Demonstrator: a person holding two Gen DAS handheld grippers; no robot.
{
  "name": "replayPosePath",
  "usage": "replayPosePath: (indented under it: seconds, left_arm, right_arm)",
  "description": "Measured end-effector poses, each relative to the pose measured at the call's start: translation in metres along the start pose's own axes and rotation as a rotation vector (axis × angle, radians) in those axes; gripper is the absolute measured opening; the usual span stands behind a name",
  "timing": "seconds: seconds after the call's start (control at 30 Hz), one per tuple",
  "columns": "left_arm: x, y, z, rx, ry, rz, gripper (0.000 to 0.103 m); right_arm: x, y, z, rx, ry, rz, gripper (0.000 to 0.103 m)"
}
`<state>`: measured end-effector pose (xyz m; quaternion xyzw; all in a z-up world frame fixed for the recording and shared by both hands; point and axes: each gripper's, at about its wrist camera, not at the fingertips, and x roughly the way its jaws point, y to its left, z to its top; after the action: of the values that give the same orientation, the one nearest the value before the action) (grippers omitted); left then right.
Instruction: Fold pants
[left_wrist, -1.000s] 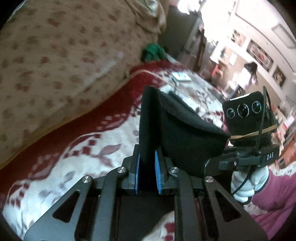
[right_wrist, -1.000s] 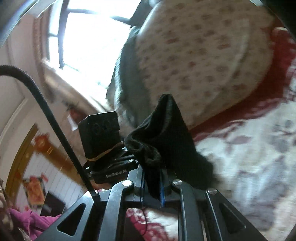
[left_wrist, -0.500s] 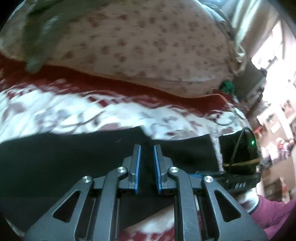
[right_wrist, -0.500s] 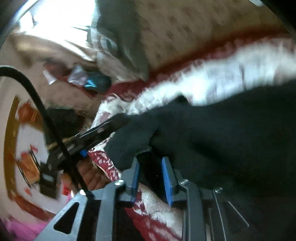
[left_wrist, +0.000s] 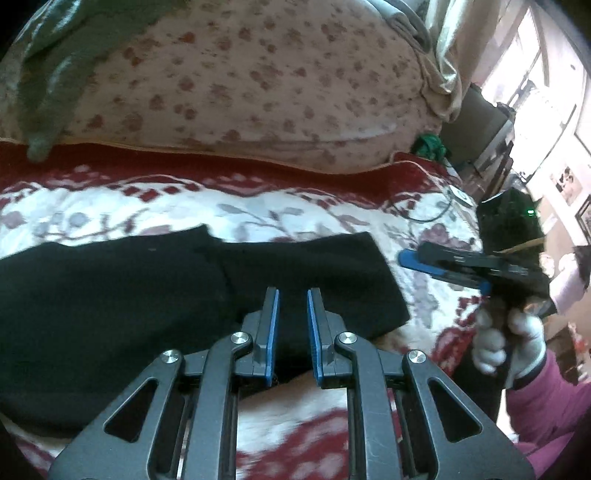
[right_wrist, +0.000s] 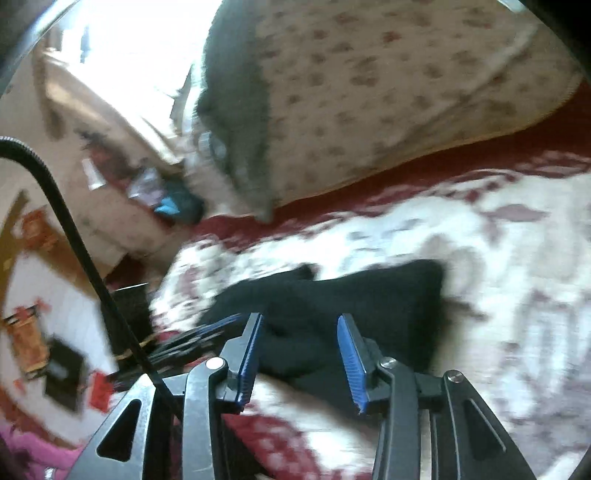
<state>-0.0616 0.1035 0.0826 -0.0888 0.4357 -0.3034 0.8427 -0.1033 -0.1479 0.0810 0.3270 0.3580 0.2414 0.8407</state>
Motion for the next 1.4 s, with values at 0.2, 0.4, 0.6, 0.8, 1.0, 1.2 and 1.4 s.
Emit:
replayPosePath:
  seconds: [0.2, 0.4, 0.6, 0.8, 1.0, 1.2, 1.4]
  left_arm:
    - [0.022, -0.015, -0.002, -0.015, 0.015, 0.049, 0.013]
    - [0.043, 0.001, -0.019, -0.096, 0.091, 0.12, 0.013]
    - [0.041, 0.01, -0.022, -0.152, 0.072, 0.097, 0.013]
    - [0.042, 0.01, -0.021, -0.164, 0.05, 0.101, 0.013]
    - [0.024, 0.002, -0.023, -0.123, 0.012, 0.217, 0.017]
    - [-0.004, 0.019, -0.031, -0.193, -0.035, 0.284, 0.044]
    - [-0.034, 0.037, -0.037, -0.233, -0.074, 0.385, 0.044]
  right_arm:
    - [0.015, -0.038, 0.007, 0.071, -0.011, -0.125, 0.041]
    - [0.022, -0.067, 0.016, 0.114, -0.007, -0.042, 0.037]
    - [0.017, -0.058, 0.019, -0.003, -0.018, -0.07, 0.019]
    - [0.024, -0.06, 0.015, -0.035, 0.006, -0.188, 0.02]
    - [0.01, -0.029, 0.02, -0.063, -0.029, -0.182, 0.031]
    - [0.027, 0.016, 0.024, -0.123, -0.001, -0.042, 0.049]
    - [0.066, 0.046, 0.019, -0.168, 0.066, -0.002, 0.049]
